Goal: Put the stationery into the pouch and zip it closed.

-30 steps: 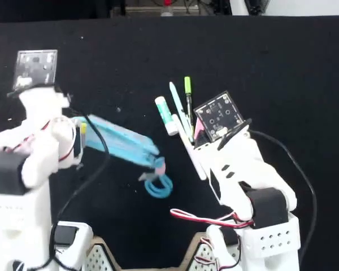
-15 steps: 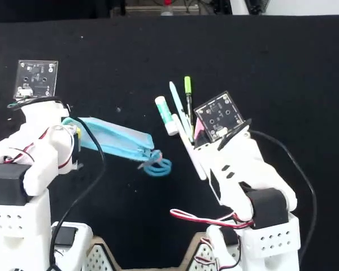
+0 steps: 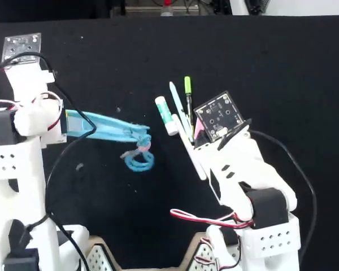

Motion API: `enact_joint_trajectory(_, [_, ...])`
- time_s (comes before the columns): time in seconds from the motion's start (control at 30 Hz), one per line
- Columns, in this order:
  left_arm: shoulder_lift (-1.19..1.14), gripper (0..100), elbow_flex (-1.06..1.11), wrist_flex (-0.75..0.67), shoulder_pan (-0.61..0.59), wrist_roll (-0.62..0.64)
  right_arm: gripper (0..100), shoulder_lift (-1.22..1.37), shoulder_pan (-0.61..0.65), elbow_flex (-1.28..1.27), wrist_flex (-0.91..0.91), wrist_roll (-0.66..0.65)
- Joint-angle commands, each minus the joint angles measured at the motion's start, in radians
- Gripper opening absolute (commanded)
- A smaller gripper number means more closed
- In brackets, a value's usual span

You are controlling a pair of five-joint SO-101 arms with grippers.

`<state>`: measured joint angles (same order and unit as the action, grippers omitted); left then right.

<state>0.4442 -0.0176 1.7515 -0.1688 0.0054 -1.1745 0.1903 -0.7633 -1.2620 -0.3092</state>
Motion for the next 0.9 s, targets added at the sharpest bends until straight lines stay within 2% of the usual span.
enact_joint_trajectory(0.0, [-0.049,3,-0.002,0.009,-0.004,-0.014,15.2,-0.007,-0.008,0.022,0.015,0.009])
enact_joint_trajectory(0.2, [-0.032,4,-0.008,0.009,-0.004,-0.014,15.2,-0.007,-0.008,0.022,0.014,0.009])
enact_joint_trajectory(0.33, [-0.034,7,-0.008,0.008,-0.002,-0.014,15.2,-0.008,-0.008,0.022,0.014,0.009])
enact_joint_trajectory(0.5, [-0.034,8,-0.01,0.006,0.068,-0.041,15.2,-0.008,-0.008,0.022,0.014,0.009])
enact_joint_trajectory(0.67, [-0.032,3,-0.01,0.006,0.091,-0.048,15.2,-0.013,-0.008,0.022,0.003,0.009])
enact_joint_trajectory(0.87, [-0.025,3,-0.058,0.009,0.088,-0.046,15.2,-0.013,-0.006,0.007,0.006,0.009])
